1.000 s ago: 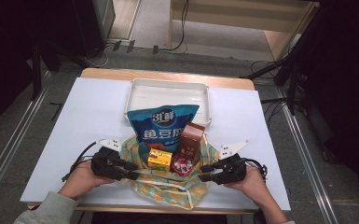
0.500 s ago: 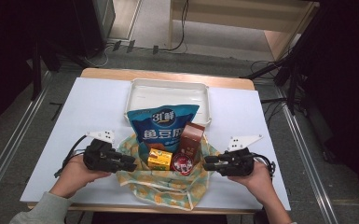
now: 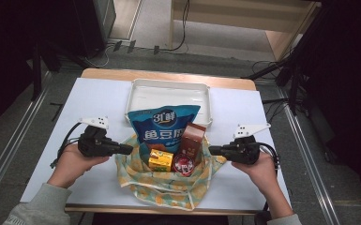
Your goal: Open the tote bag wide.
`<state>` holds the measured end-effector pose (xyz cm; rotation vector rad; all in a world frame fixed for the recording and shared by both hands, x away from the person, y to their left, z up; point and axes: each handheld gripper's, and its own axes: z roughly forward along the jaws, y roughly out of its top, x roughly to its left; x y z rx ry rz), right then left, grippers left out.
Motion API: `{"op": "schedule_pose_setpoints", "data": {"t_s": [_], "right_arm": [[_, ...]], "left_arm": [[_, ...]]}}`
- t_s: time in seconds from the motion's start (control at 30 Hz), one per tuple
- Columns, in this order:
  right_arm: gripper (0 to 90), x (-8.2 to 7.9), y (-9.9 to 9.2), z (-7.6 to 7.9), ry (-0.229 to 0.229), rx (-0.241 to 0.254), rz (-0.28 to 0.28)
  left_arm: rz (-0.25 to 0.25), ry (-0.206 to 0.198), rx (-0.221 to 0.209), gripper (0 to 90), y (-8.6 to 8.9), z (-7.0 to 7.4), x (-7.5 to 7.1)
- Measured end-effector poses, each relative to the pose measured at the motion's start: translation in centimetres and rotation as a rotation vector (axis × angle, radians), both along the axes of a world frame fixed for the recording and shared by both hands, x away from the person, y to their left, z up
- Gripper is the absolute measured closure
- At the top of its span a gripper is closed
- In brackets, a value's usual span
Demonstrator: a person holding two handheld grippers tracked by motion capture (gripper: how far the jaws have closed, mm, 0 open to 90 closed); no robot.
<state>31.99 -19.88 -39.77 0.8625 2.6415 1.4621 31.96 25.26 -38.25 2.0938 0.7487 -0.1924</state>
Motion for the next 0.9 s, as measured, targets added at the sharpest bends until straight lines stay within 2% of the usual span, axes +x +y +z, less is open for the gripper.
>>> {"op": "schedule_pose_setpoints", "data": {"t_s": [0.3,0.37,0.43,0.63,0.7,0.9], "right_arm": [[90.0,2.4,0.1,0.7,-0.011,0.003,-0.041],[90.0,2.9,0.2,0.8,-0.005,0.014,-0.048],[90.0,3.4,0.3,0.8,-0.004,0.025,-0.05],[90.0,4.6,0.8,0.9,-0.011,0.009,-0.052],[90.0,5.0,1.0,0.8,0.0,0.017,-0.059],[90.0,5.6,1.8,0.6,-0.006,0.036,-0.058]], "left_arm": [[0.025,-0.012,-0.011,90.0,0.2,1.1,2.1],[0.025,-0.017,0.0,90.0,0.0,1.1,2.8],[0.026,-0.01,-0.007,90.0,-0.1,1.1,3.3],[0.03,-0.017,-0.006,90.0,-0.8,1.1,4.4],[0.03,-0.007,-0.023,89.6,-1.0,1.0,4.7],[0.011,0.015,0.001,88.7,-1.9,-0.2,5.1]]}}
